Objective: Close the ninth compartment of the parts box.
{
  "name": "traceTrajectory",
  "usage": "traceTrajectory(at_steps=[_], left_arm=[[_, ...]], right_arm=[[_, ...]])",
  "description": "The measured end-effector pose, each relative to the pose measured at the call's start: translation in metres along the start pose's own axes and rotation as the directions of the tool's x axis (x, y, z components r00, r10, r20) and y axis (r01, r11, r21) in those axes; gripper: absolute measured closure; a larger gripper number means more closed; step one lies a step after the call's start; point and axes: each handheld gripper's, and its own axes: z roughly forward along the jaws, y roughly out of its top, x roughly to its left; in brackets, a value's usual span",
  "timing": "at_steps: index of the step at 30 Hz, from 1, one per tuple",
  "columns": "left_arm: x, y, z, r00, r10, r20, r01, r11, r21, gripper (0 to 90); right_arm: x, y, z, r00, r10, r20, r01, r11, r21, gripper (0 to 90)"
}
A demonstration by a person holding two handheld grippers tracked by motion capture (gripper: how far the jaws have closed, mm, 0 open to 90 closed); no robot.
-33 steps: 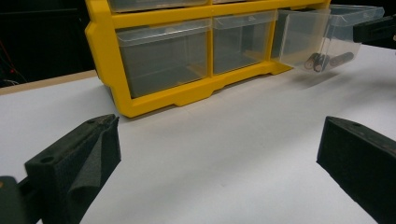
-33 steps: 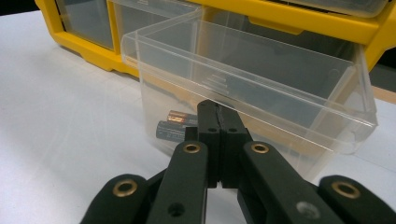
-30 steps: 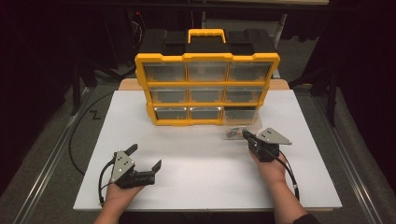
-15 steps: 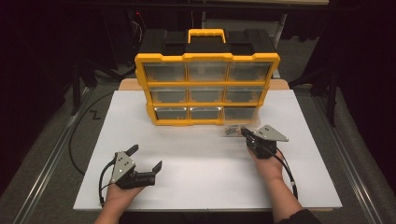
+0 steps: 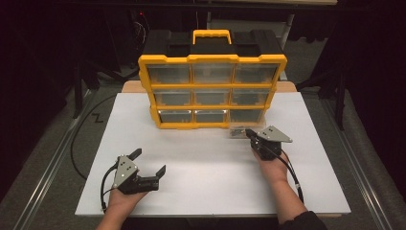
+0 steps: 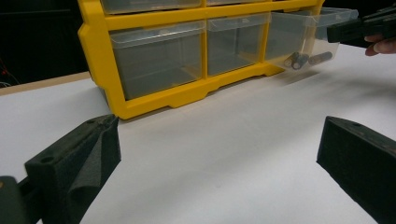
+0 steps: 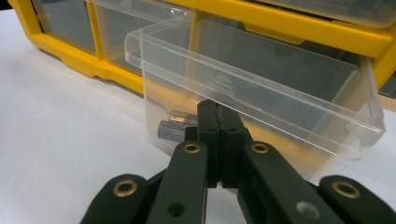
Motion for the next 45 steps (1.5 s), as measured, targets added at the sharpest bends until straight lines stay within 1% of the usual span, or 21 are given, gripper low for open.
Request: traceTrajectory(at_steps=[6,12,22,34,45], left_arm=[[-0.001,0.000,0.000,1.0000,0.001,0.002,-0.001,1.0000,0.001,0.1],[-0.002,-0.002,0.001,1.0000,0.004,0.004,-0.004,0.9999,0.014,0.1],[0.000,-0.002,0.000,0.9999,-0.006,-0.011,0.006,1.0000,0.005,0.1],[-0.001,-0.002,0.000,1.0000,-0.003,0.000,0.003,1.0000,0.005,0.1],[-0.001,-0.002,0.000,1.0000,-0.004,-0.002,0.004,1.0000,0.005,0.1]], right_arm=[[0.000,0.001,0.002,1.0000,-0.003,0.008,0.003,1.0000,0.006,90.0],[0.000,0.003,0.003,0.9999,-0.006,0.013,0.006,0.9999,0.012,90.0],[0.000,0.004,0.006,0.9996,-0.012,0.026,0.012,0.9998,0.018,90.0],[-0.002,0.006,0.010,0.9993,-0.018,0.034,0.017,0.9996,0.024,90.0],[-0.004,0.010,0.016,0.9986,-0.022,0.048,0.020,0.9993,0.032,90.0]])
